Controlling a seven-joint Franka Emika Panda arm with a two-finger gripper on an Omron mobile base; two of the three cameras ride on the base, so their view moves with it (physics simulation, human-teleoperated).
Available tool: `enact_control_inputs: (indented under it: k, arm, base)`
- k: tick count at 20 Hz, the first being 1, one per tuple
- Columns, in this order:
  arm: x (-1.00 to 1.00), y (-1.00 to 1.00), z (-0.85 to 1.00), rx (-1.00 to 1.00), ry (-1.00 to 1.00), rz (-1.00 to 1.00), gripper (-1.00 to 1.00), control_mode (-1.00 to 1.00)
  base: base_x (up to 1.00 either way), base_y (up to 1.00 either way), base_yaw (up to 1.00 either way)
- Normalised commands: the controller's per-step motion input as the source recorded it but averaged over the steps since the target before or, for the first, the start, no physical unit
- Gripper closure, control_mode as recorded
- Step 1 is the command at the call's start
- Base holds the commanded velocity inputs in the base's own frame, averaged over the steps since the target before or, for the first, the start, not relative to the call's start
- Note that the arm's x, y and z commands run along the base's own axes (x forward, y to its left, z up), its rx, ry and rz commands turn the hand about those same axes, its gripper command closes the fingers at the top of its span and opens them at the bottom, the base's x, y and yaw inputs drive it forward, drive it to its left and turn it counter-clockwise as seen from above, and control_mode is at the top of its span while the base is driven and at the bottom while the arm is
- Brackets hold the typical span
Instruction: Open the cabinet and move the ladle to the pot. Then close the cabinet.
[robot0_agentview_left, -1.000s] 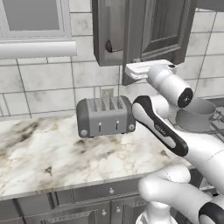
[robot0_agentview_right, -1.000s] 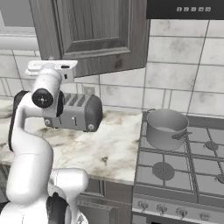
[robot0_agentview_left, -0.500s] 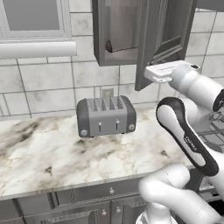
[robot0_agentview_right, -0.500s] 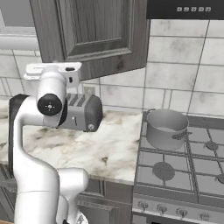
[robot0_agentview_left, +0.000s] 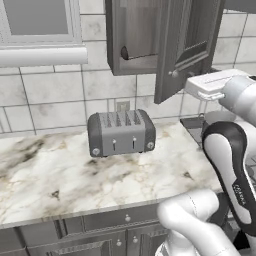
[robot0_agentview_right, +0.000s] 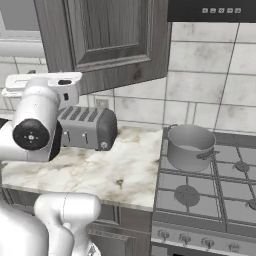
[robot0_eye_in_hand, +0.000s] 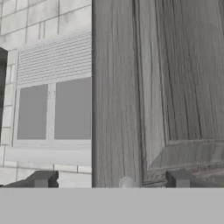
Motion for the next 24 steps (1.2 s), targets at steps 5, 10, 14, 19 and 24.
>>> enact_control_inputs:
  k: [5,10,14,19,24]
  arm:
    - [-0.09,0.69,0.10,-0.13,0.10,-0.08,-1.00,-1.00]
    - [0.12,0.71,0.04,-0.24,0.19,-0.07,-1.00,-1.00]
    - [0.32,0.58,0.00,-0.24,0.24,-0.16,-1.00,-1.00]
    - [0.50,0.65,-0.05,-0.28,0.22,-0.20,-1.00,-1.00]
    - [0.52,0.22,-0.44,-0.22,0.18,-0.21,-1.00,-1.00]
  base:
    - [0.00,0.00,0.00]
    - [0.00,0.00,0.00]
    - [0.00,0.00,0.00]
    - [0.00,0.00,0.00]
    - [0.00,0.00,0.00]
